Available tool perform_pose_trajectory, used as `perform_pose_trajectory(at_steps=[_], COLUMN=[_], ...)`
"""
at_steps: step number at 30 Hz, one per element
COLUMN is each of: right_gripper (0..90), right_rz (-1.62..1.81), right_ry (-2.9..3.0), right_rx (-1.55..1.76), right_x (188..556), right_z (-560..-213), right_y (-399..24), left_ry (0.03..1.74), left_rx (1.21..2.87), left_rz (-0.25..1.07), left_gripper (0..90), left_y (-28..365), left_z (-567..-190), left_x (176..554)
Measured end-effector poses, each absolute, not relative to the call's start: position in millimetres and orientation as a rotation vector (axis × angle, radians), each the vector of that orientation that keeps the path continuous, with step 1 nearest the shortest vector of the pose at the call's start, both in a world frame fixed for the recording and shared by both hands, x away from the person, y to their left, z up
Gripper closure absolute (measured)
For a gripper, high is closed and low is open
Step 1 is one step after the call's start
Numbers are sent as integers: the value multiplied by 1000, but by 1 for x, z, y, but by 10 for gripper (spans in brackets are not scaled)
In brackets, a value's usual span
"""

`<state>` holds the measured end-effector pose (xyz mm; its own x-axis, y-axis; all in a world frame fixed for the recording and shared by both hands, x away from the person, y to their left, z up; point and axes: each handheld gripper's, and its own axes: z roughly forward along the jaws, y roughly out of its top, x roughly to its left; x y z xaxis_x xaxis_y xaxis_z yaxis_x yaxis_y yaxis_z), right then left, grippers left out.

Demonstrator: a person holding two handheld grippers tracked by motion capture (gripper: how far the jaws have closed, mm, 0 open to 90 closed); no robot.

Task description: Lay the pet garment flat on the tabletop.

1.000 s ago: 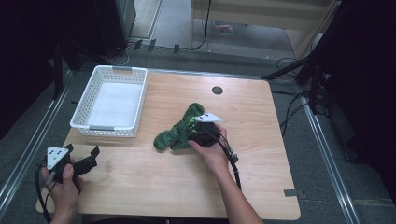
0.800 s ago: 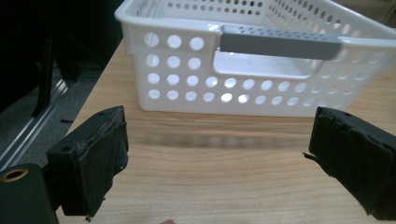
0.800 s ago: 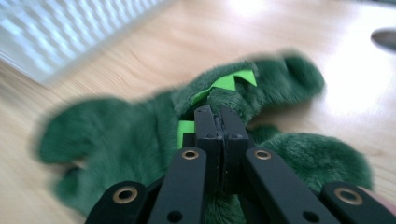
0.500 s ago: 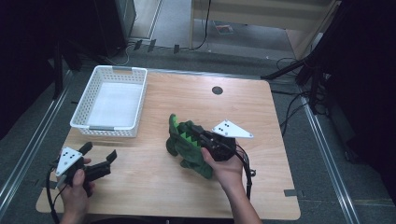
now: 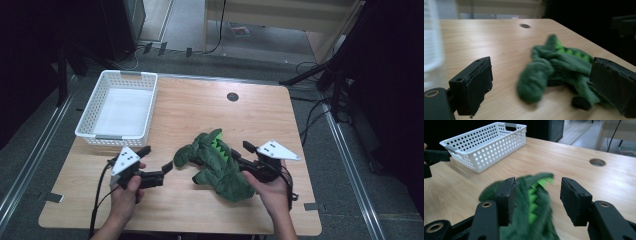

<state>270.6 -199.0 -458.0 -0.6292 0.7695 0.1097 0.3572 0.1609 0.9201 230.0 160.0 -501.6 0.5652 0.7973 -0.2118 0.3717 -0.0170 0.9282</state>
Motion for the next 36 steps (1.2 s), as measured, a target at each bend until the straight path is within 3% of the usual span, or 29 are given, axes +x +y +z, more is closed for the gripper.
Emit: perform_pose_trajectory(at_steps=[6,9,12,13,20,23,25,26,28,31,32,34,36], right_gripper=[507,489,429,397,301,361,538,656,807,835,836,837,838], right_rz=[1510,1558,1588,1608,1547,1450,1392,1353,1331,1455,1513,1621,1660], right_ry=[2038,2071,2146,2182,2441,2489,2478,2466,2462,2347,2287,2163,2089], right_rx=[1205,1190,1130,1095,920,871,842,820,789,752,741,724,732], right_x=[268,263,253,249,221,219,220,221,224,225,224,221,220], right_z=[-483,-489,-494,-496,-527,-532,-534,-534,-531,-509,-498,-472,-448], right_y=[-232,-234,-237,-239,-253,-246,-239,-235,-229,-225,-225,-222,-215], left_ry=[883,909,980,992,972,962,950,944,931,924,925,916,863], left_rx=[1807,1896,1942,1942,1919,1896,1884,1878,1871,1854,1839,1824,1819], left_rz=[334,319,363,374,261,218,216,212,193,181,177,201,197], left_gripper=[72,84,194,327,717,809,832,836,840,819,779,559,427], left_y=[102,82,72,70,77,85,91,93,100,108,110,114,115], left_z=[-522,-531,-537,-537,-535,-534,-531,-530,-529,-527,-526,-522,-516], left_x=[222,223,229,231,243,247,248,248,248,247,247,244,240])
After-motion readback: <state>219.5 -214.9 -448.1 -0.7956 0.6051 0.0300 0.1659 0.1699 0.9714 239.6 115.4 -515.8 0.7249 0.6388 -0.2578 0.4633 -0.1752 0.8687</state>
